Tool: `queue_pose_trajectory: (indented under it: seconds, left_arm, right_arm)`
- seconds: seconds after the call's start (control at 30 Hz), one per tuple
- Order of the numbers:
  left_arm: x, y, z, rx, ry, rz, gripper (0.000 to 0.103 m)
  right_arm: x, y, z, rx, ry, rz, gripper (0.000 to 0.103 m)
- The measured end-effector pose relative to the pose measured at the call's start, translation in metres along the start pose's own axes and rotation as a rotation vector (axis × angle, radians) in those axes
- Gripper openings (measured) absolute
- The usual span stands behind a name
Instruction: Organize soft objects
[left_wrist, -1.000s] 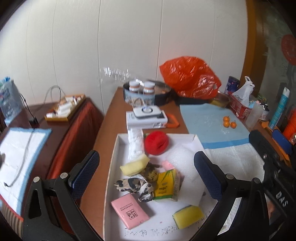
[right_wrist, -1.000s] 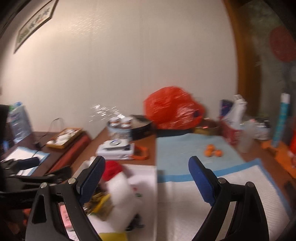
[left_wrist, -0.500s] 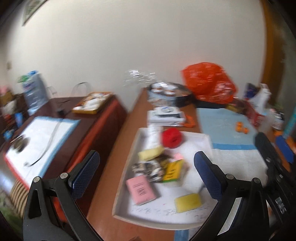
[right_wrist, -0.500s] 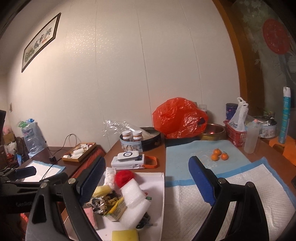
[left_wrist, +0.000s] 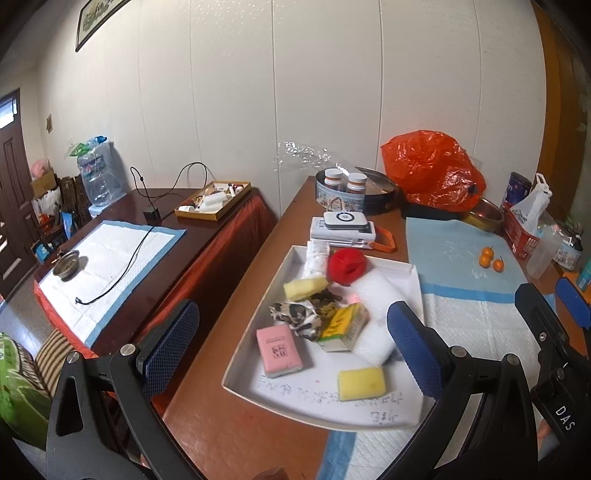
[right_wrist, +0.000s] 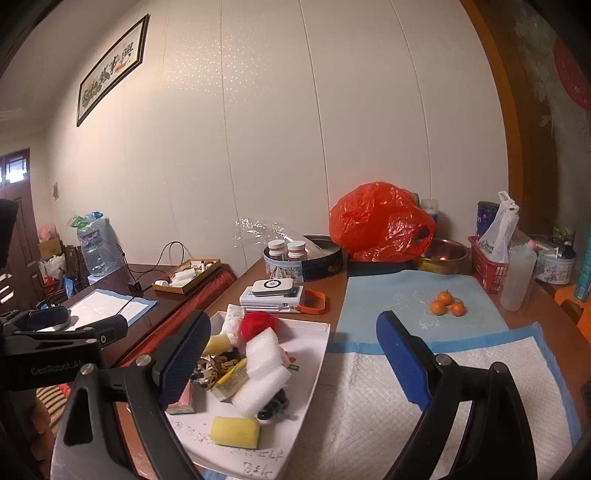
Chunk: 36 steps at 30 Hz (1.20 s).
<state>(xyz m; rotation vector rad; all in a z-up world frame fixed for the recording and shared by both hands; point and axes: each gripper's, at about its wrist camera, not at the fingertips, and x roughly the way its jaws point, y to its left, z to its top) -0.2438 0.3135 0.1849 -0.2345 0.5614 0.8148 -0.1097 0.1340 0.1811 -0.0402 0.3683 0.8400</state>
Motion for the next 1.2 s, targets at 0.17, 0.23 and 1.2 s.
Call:
queue_pose_trajectory:
  seconds: [0.17,0.23,1.2]
  left_arm:
    - [-0.014,-0.020,-0.005,-0.001,-0.001,0.028,0.103]
    - [-0.019,-0.028,-0.007,0.005,-0.004,0.034,0.103]
    - [-0.058,-0.089,-0.030,-0.008,0.016,0.003,0.103]
  right_arm:
    - [-0.019,-0.020,0.004,-0.012,-0.023,0.008,0.092]
    - [-0.027,-0.031,0.007,-0.006,-0.032,0.013,0.092]
    - [-0.082,-0.117,0.003,0.056,-0.070,0.027,0.092]
